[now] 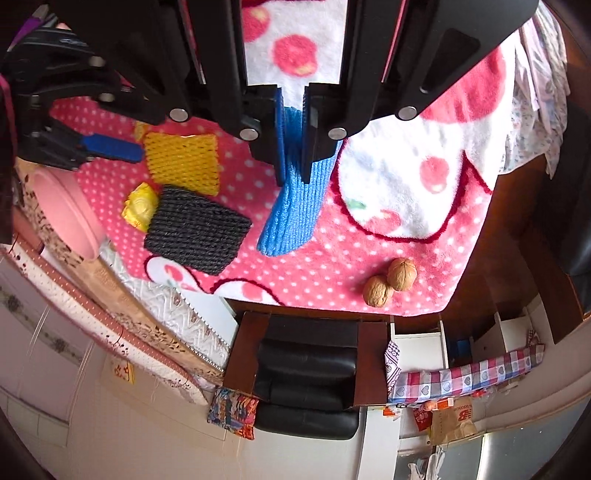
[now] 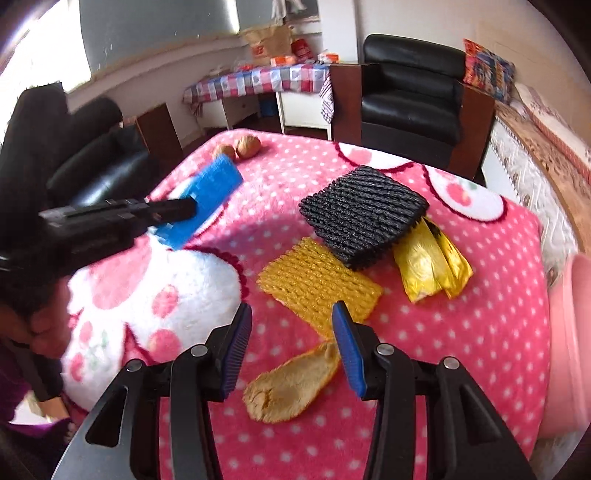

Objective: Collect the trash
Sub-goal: 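Grasp the blue mesh sponge with the left tool while the right tool grasps the yellow foam net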

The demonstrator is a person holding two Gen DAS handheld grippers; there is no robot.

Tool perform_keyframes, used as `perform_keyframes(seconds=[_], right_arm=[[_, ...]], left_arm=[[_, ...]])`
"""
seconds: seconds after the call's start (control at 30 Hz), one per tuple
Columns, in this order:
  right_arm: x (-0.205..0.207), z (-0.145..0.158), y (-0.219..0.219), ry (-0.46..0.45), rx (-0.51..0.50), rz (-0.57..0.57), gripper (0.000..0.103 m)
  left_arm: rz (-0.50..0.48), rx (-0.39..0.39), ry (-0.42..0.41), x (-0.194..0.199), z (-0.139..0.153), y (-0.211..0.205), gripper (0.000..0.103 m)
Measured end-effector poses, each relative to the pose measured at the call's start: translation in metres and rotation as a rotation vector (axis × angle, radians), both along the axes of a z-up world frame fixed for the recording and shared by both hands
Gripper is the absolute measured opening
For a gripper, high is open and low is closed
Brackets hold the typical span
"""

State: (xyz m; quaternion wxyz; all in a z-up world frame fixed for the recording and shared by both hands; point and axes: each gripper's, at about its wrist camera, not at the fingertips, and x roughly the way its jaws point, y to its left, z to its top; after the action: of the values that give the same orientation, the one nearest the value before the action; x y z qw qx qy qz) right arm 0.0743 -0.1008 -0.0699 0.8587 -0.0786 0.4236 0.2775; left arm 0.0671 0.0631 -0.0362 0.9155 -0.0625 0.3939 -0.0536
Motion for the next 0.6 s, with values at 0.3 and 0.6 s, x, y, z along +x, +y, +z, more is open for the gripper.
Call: perform_keyframes(seconds=[0.3,0.6], right_arm=[[0.023,-0.016,0.014,-0.030,-0.129,-0.008,0.013],[0.008,0.011,-0.025,0.058,0.121,-0.076,0.009]], left_arm=[[0.009,-0.038,-0.001,-0.012,0.004,0.005,0.007],[-0.006,-0.076,-0.034,-0.022,0.015,-0.001,0.007]])
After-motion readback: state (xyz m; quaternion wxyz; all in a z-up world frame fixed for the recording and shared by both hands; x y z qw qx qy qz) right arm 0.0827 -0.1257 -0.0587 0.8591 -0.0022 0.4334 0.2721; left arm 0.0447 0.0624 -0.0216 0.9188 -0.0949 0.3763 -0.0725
